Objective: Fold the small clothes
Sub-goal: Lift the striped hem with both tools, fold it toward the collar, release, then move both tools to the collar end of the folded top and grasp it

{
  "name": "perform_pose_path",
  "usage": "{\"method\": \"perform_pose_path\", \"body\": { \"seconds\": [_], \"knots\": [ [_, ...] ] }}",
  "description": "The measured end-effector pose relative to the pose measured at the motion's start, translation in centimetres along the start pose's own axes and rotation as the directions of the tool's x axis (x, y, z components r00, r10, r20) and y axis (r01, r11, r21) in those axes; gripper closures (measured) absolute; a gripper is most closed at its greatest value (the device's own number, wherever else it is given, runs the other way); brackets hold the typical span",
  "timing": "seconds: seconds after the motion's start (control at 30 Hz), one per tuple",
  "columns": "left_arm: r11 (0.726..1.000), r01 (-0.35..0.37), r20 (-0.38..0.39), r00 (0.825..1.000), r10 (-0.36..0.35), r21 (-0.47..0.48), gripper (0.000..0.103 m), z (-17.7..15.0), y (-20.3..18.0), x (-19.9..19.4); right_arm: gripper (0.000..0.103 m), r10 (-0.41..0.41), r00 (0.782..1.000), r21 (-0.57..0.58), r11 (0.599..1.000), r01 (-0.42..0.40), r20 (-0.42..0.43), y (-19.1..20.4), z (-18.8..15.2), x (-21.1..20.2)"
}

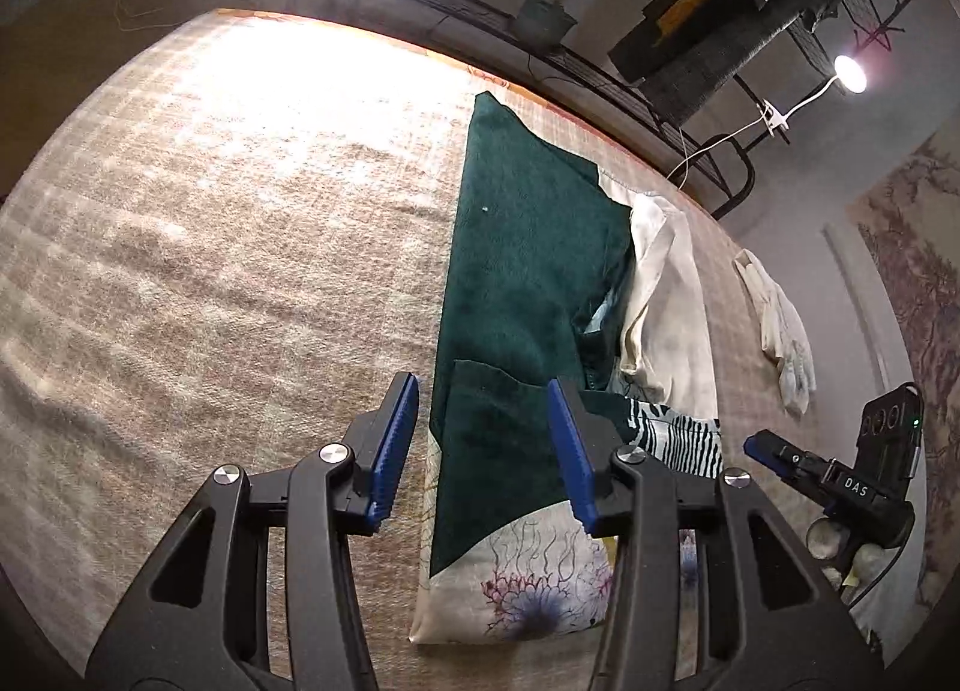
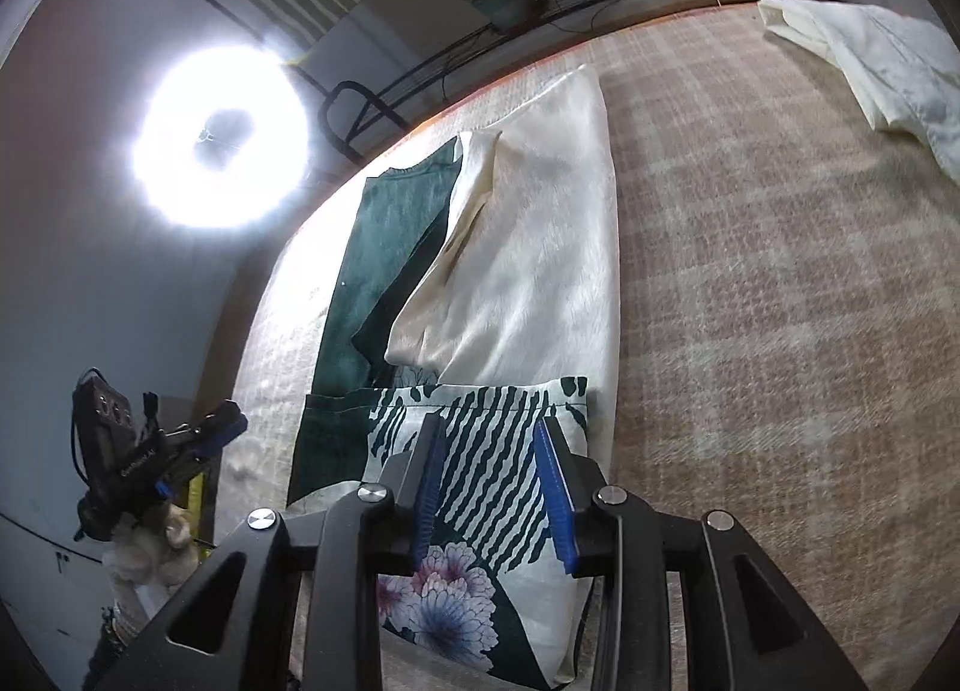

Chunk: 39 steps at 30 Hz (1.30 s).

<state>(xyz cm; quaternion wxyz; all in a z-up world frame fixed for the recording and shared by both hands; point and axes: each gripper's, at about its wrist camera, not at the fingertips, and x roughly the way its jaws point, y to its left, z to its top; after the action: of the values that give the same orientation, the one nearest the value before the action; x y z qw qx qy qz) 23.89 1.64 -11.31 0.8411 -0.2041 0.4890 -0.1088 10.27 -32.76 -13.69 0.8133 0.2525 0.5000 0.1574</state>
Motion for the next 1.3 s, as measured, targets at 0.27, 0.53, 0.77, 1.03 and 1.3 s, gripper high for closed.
{"method": "perform_pose_path", "body": {
  "seconds": [0.27,0.53,0.77,1.03,1.3],
  "knots": [
    [0.998,-0.044,0.013,0.999,0.043,0.050,0.058,1.5,-1.3,1.0,0.067,-0.071,0.997,-0.067,0.995,0.072,0.021,0.7,1.4,0.8],
    [0.995,-0.063,0.013,0.998,0.062,0.078,0.058,5.1,-1.8,3.8,0.065,-0.131,0.991,-0.091,0.987,0.131,0.013,-0.9,4.5,2.6],
    [0.998,-0.050,0.008,0.999,0.050,0.048,0.058,9.0,-0.8,7.3,0.065,-0.130,0.991,-0.080,0.988,0.132,0.039,-2.3,9.0,4.0],
    [0.997,-0.061,0.029,0.998,0.060,0.036,0.056,14.6,0.3,12.7,0.061,-0.138,0.987,-0.151,0.977,0.150,0.084,-2.8,14.7,6.3],
    [0.997,-0.031,0.006,1.000,0.031,0.067,0.056,18.9,0.2,17.1,0.061,-0.149,0.984,-0.128,0.979,0.162,0.100,-5.1,19.6,9.9]
  ]
}}
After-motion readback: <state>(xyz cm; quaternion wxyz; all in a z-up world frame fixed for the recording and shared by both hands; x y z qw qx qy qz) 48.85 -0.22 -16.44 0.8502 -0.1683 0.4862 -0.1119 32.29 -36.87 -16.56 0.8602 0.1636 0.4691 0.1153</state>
